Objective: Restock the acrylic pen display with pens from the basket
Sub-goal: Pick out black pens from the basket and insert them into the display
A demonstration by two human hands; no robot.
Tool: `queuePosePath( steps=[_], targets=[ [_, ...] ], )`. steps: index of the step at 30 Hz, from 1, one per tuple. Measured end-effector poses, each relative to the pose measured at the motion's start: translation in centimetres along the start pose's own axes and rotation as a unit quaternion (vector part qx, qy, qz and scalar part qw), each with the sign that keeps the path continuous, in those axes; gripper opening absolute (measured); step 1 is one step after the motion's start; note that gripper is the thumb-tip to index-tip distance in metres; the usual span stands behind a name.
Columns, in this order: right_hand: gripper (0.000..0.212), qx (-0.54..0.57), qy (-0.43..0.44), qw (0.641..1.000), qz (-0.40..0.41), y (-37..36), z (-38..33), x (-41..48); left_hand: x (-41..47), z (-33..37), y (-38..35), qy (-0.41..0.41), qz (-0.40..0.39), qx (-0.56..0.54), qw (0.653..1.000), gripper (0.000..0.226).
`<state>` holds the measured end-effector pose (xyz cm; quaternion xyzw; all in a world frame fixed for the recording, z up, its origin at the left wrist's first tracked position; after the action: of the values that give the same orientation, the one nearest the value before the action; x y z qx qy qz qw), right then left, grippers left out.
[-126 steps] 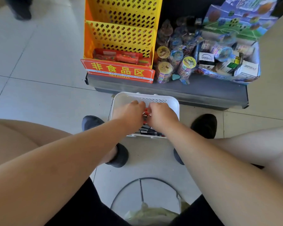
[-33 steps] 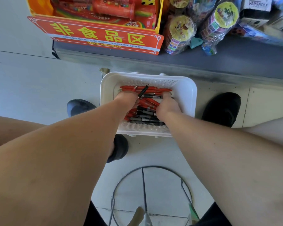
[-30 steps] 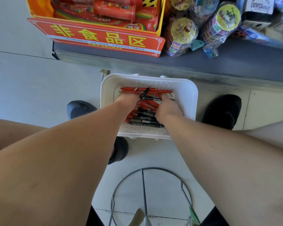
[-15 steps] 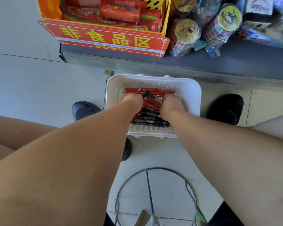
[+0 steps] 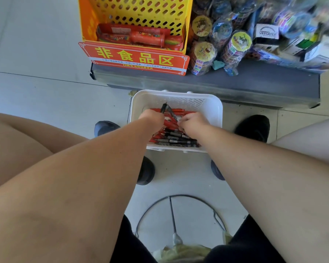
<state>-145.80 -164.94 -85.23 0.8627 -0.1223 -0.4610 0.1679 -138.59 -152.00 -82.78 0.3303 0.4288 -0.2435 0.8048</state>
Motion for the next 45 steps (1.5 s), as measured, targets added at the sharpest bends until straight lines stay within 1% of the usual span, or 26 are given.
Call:
queuePosePath(
  steps=[4,6,8,11,15,18,22,28,32,34,36,39,41,43,45],
  targets=[
    [0.006,0.073,-0.020,0.997,-0.024,-0.1,0.0,-1.7,-0.9,-0.6,0.3,-0.033,0.011,0.014,0.999,0.033],
    [0.005,0.090,-0.011,0.995,-0.035,-0.1,-0.4,-2.7,-1.6,-0.7,0.3,-0.042,0.020,0.020,0.999,0.019],
    [0.004,0.095,-0.002,0.994,-0.050,-0.2,-1.0,-3.6,-2.1,-0.8,0.5,-0.050,0.038,0.030,0.998,0.017],
    [0.006,0.100,0.006,0.993,-0.065,-0.1,-1.9,-4.6,-2.6,-0.7,1.2,-0.054,0.055,-0.003,0.997,0.015],
    [0.013,0.123,0.030,0.989,-0.076,0.1,-2.9,-5.4,-3.0,-0.4,1.6,-0.065,0.049,-0.058,0.995,0.007],
    [0.012,0.099,0.067,0.991,-0.065,0.0,-3.7,-5.4,-3.4,-0.4,1.4,-0.074,0.043,-0.081,0.993,0.007],
    [0.011,0.070,0.094,0.992,-0.047,-0.5,-3.8,-4.7,-3.4,-1.1,1.1,-0.063,0.022,-0.134,0.989,0.011],
    [0.023,0.026,0.101,0.994,-0.028,-1.0,-3.1,-3.3,-2.1,-1.5,0.5,-0.055,0.023,-0.152,0.987,0.011],
    [0.030,0.033,0.068,0.997,-0.018,-0.8,-2.4,-2.2,-1.3,-1.1,0.3,-0.045,0.034,-0.120,0.991,0.011],
    [0.024,0.071,0.032,0.997,-0.024,-1.0,-1.6,-1.8,-0.8,-1.1,0.2,-0.033,0.028,-0.107,0.993,0.008],
    [0.021,0.112,-0.002,0.993,-0.033,-1.4,-0.4,-1.2,-0.3,-1.4,-0.2,-0.019,0.020,-0.090,0.996,0.011],
    [0.019,0.125,-0.040,0.991,-0.022,-2.2,1.4,0.1,0.5,-2.0,-0.6,-0.006,0.020,-0.063,0.998,0.012],
    [0.019,0.101,-0.051,0.994,0.003,-2.4,2.2,1.4,1.1,-2.2,-0.9,0.013,0.019,-0.064,0.998,0.008],
    [0.018,0.026,-0.041,0.999,0.022,-2.5,2.8,2.6,1.9,-2.5,-1.0,0.027,0.028,-0.059,0.997,0.011],
    [0.013,-0.060,-0.036,0.997,0.017,-2.8,3.2,3.6,2.5,-2.5,-0.8,0.025,0.034,-0.040,0.998,0.011]
  ],
)
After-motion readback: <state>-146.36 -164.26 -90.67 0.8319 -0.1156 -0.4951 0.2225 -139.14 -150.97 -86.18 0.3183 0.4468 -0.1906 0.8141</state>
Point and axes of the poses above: each hand's wrist, its own x-axis towards the middle knuckle, its own y-axis out of the back of the hand, z = x × y, the point moved 3 cm from there along x, towards the middle knuckle, and after that the axes turned 5 degrees about x, right-handed, at the moved point
